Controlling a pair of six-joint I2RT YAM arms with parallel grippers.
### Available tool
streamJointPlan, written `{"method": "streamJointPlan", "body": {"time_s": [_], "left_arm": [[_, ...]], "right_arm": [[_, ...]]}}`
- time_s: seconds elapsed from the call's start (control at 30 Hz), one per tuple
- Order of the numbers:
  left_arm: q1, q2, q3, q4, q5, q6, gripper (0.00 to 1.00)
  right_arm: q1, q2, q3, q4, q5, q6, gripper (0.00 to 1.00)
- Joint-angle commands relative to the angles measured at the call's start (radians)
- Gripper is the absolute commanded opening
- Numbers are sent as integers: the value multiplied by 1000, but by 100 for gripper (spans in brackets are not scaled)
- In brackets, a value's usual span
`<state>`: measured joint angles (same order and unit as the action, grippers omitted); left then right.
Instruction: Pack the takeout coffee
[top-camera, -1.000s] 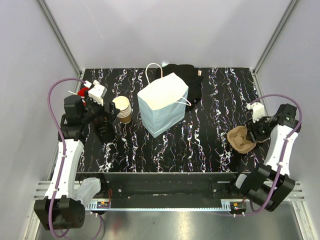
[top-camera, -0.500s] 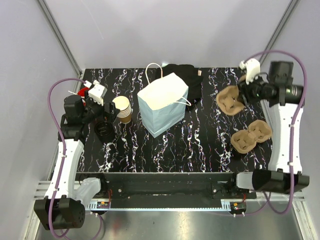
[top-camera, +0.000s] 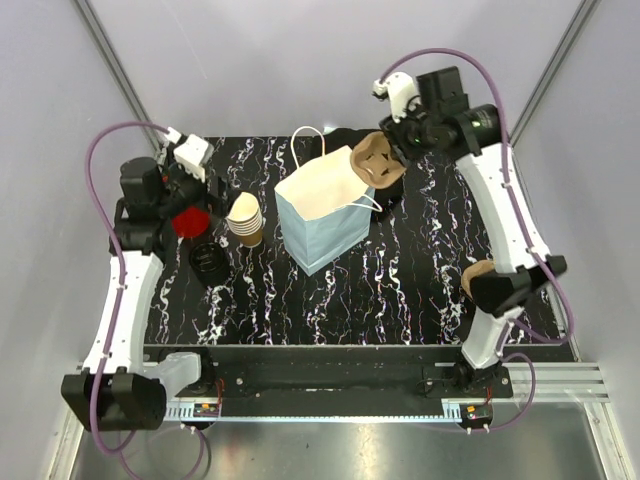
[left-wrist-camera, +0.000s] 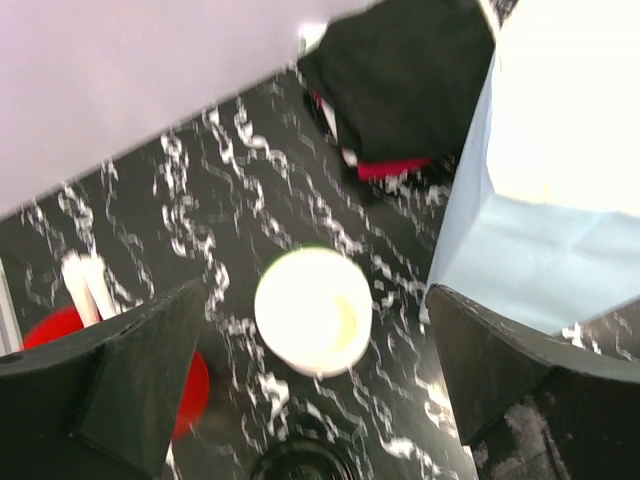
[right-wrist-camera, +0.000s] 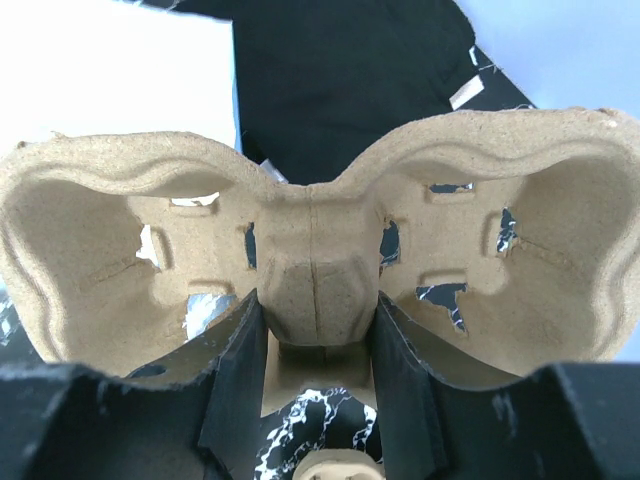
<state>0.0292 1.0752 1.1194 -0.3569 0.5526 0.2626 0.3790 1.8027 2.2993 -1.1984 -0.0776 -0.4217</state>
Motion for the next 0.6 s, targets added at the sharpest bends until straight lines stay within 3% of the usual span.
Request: {"method": "streamJointPlan", "body": {"time_s": [0.0,0.23,0.57], "left_arm": [[-15,74,75,160,79,-92,99],[-90,219,146,311,21,-174,99],[-133,362,270,345,-86,-260,99]], "right_arm": [[69,87,149,5,139,28,45],[190,217,311,10,275,-12,45],[317,236,235,54,440,15,45]]}}
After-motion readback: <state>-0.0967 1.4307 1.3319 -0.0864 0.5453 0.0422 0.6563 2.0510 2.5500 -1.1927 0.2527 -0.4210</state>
